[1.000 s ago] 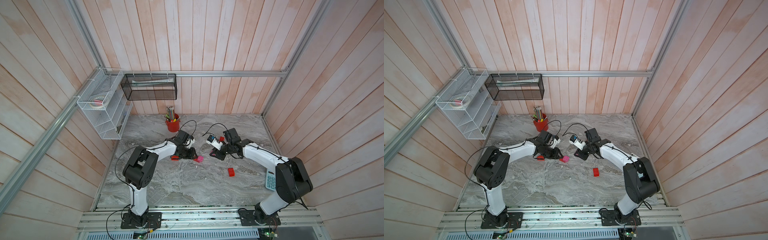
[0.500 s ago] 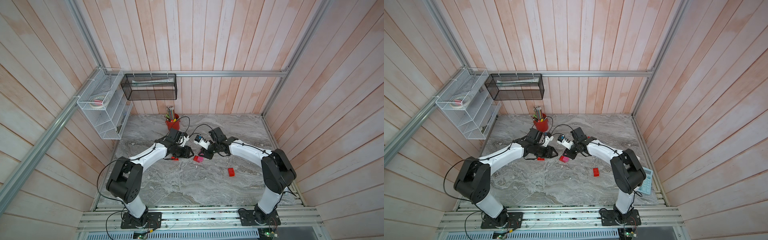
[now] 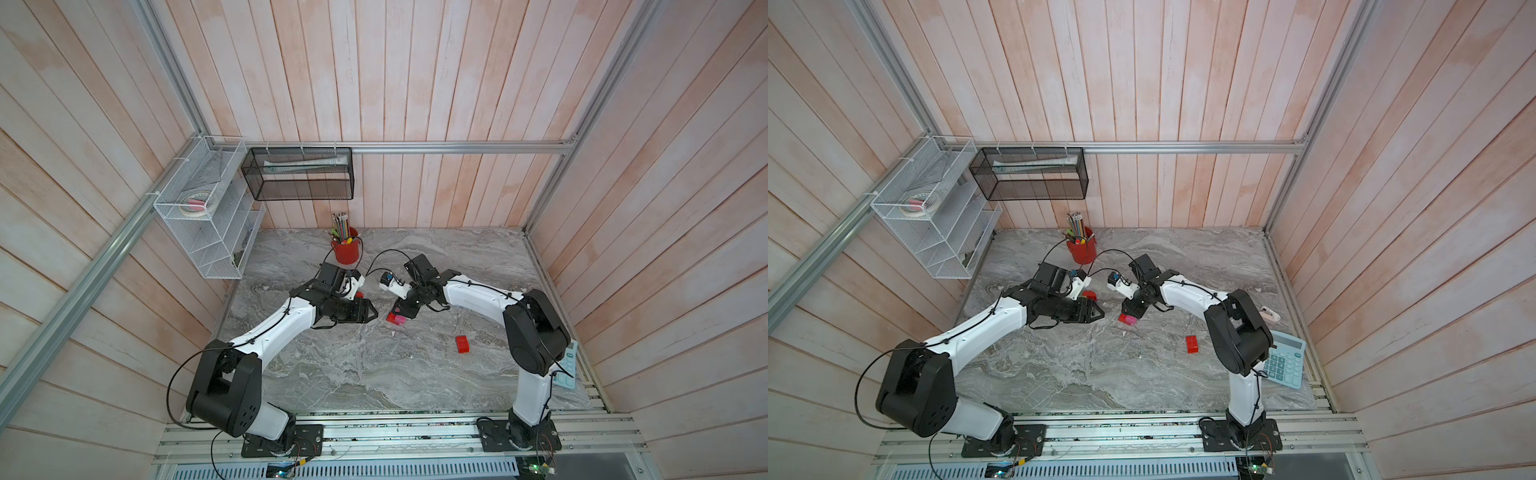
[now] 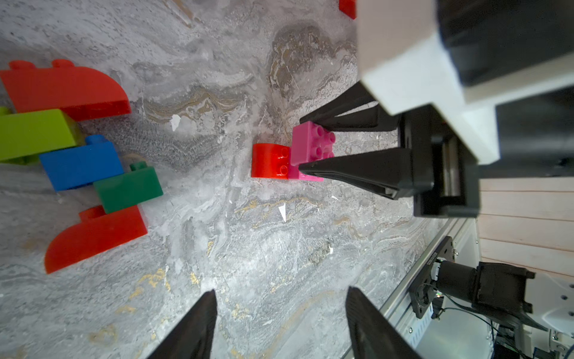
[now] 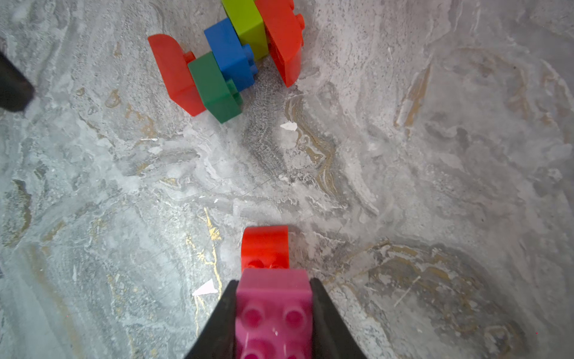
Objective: Assemble the letter s with lego
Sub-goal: Assemble the lego brick with the lego brick.
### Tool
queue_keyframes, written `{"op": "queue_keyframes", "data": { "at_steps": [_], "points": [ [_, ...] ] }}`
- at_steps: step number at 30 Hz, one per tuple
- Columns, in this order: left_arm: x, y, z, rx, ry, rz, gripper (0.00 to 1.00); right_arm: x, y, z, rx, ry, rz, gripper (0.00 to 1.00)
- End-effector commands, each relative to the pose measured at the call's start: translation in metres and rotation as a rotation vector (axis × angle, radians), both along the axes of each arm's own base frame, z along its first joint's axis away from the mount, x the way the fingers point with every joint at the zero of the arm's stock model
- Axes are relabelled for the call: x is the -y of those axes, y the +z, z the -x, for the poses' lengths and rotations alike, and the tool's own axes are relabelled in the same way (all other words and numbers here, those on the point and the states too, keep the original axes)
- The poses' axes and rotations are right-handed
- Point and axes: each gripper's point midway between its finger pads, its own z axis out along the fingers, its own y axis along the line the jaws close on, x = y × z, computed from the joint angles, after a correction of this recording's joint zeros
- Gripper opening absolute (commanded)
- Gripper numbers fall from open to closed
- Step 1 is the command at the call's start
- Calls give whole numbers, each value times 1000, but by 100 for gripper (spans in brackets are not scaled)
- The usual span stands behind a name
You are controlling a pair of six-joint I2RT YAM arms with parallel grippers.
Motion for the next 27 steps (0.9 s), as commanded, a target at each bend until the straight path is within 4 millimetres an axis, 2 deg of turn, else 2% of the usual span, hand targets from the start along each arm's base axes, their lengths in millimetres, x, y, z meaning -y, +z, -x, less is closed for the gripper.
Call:
{"op": "queue_keyframes", "data": {
  "at_steps": [1,17,27],
  "points": [
    [-3,3,7,7,-16,11,73,-2,-7,3,-32,-5,45,19],
    [-4,3,12,14,-27,26,80,-3,-19,17,-37,54,88,19],
    [-5,3,12,13,-27,34,80,-3,-12,21,-29,91,81,19]
  ]
}}
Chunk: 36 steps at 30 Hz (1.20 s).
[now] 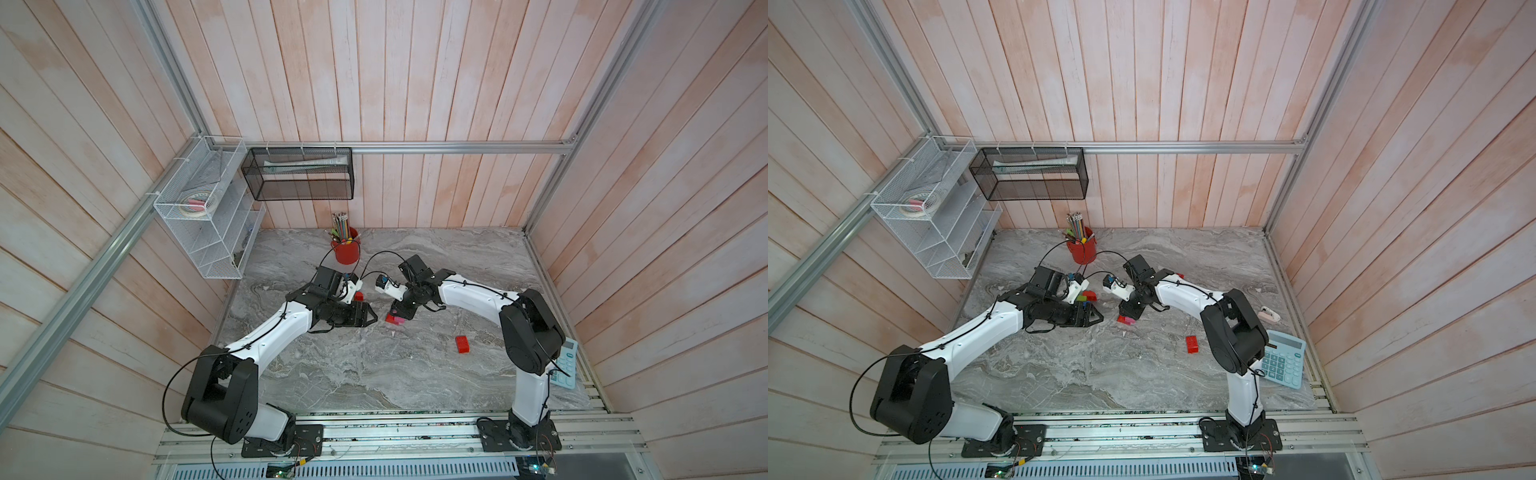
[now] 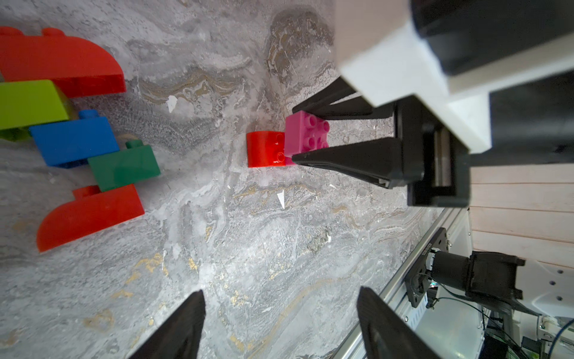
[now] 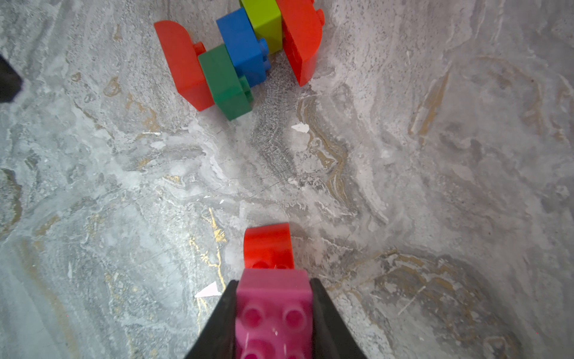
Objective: Assemble the letter s with lego
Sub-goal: Assemble the lego brick with the lego brick.
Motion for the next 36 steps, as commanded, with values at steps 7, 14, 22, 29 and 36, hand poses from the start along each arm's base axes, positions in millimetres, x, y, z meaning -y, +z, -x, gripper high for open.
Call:
{"op": "queue_keyframes", "data": {
  "at_steps": [7,14,22,29,36],
  "points": [
    [0,5,4,21,-16,26,81,8,-12,21,-61,69,51,19],
    [1,5,4,20,-6,38,81,9,-4,18,-50,63,32,19],
    [2,7,3,20,-3,46,81,13,-14,8,-49,-5,58,19],
    [1,5,5,13,2,48,81,10,-19,6,-51,-21,66,19],
    [0,4,7,10,1,45,81,8,-29,11,-46,-1,96,19]
  ]
}}
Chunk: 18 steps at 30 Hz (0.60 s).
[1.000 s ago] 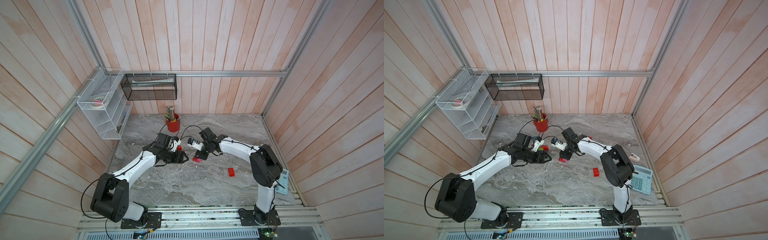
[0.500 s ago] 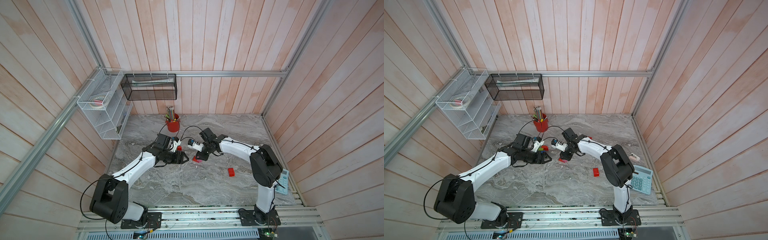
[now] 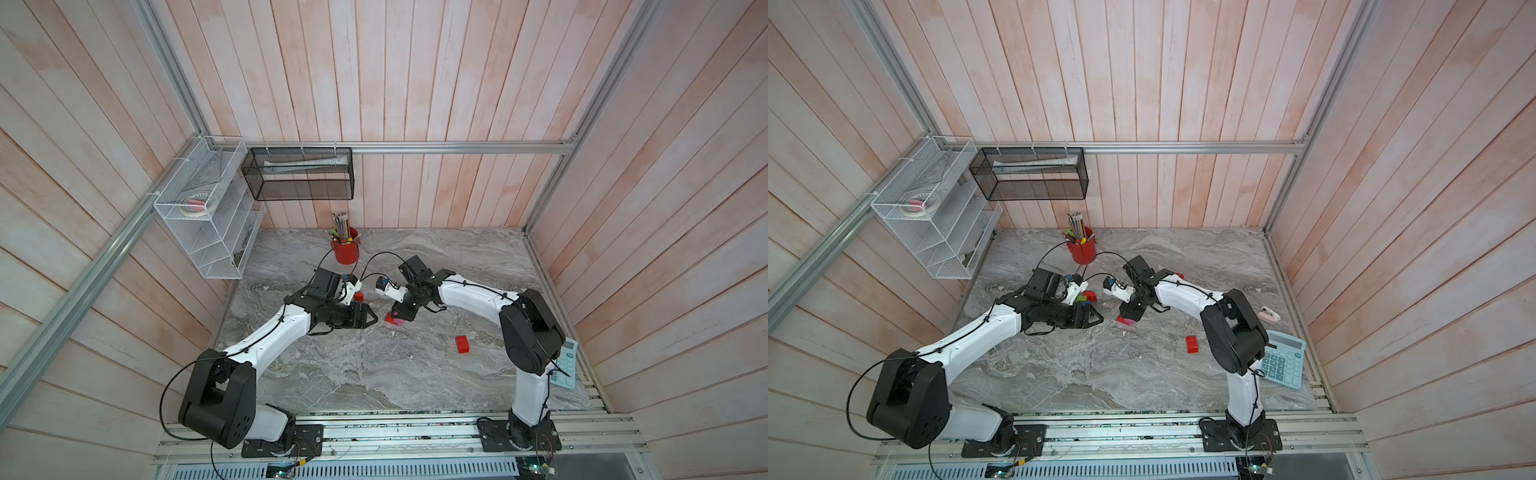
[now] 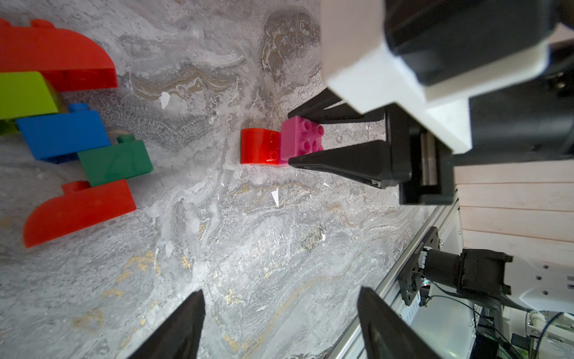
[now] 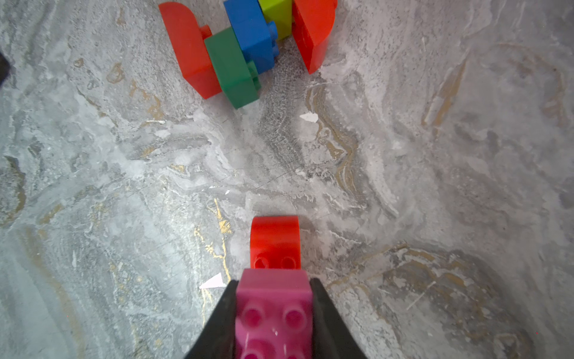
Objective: Assemble the letter s with lego
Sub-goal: Assemble the lego brick with the lego brick.
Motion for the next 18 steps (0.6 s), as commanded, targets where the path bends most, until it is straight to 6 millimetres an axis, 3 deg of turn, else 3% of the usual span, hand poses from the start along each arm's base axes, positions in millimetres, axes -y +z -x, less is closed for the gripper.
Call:
{"op": "queue_keyframes", "data": {
  "at_steps": [1,13,18],
  "points": [
    [0,3,2,11,-1,18,81,5,-27,7,-37,-10,74,19],
    [-1,-1,3,8,-8,13,81,14,-46,15,-53,-16,136,19],
    [0,-3,4,3,-11,16,81,9,-48,19,-65,-5,107,19]
  ]
}}
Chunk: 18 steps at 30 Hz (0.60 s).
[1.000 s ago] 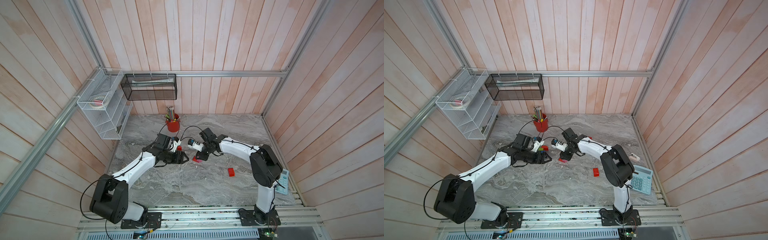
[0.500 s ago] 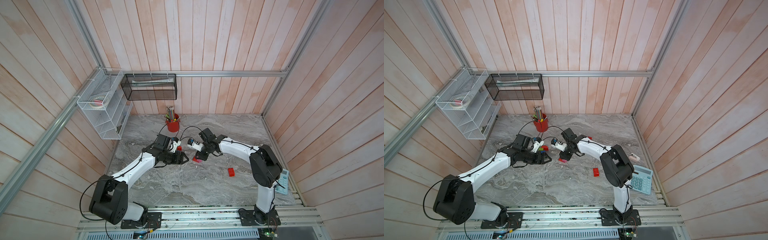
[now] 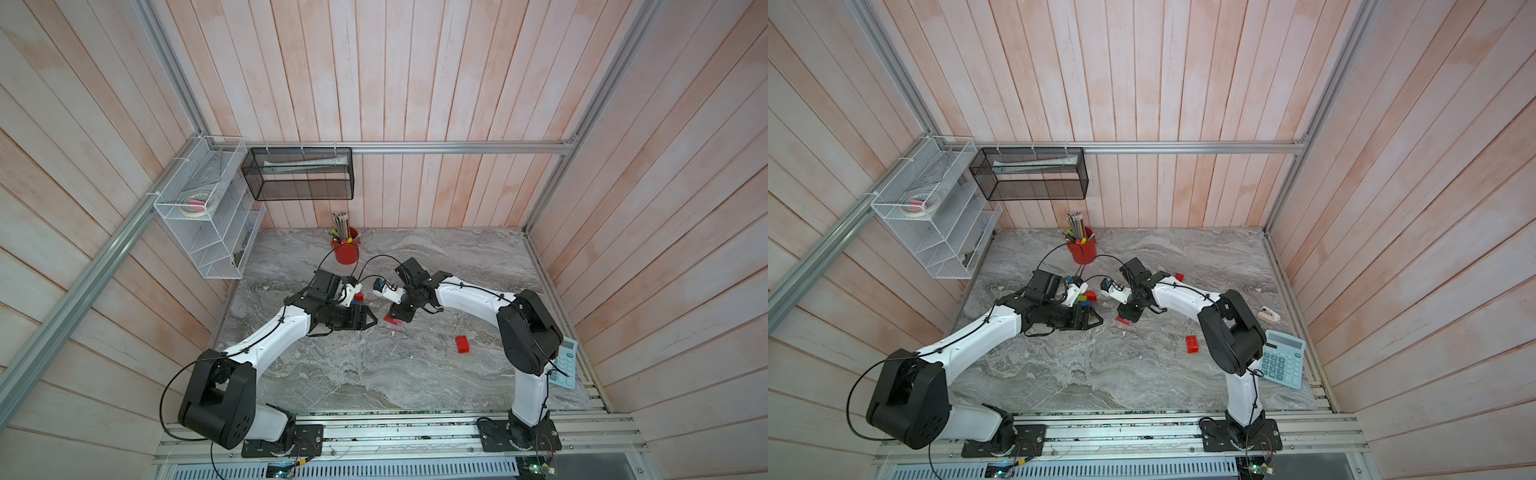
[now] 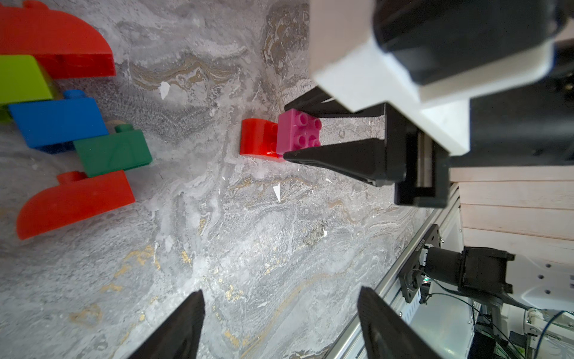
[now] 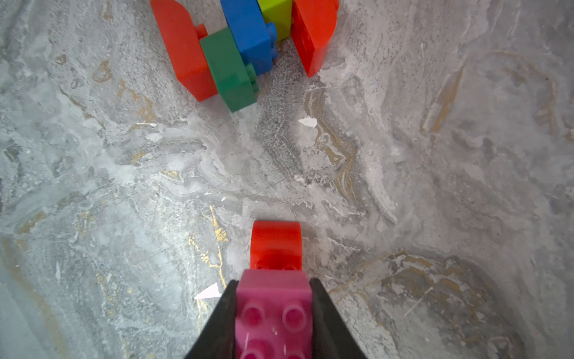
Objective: Assemble the letter s with lego
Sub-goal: Assemble the lego brick with the lego brick.
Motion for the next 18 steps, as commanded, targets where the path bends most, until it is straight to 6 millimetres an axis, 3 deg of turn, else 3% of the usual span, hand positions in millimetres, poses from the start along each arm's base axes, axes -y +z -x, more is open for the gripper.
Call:
{"op": "queue_keyframes", "data": {
  "at_steps": [1,7,12,18],
  "points": [
    [1,0,1,10,-10,16,81,15,-45,20,-96,-10,98,18],
    [-1,-2,4,6,-8,16,81,25,-55,26,-120,-29,134,18],
    [0,1,3,12,-7,21,81,16,-40,25,-102,42,88,19],
    [1,6,2,25,-9,24,81,22,-25,19,-94,144,98,23]
  ]
}}
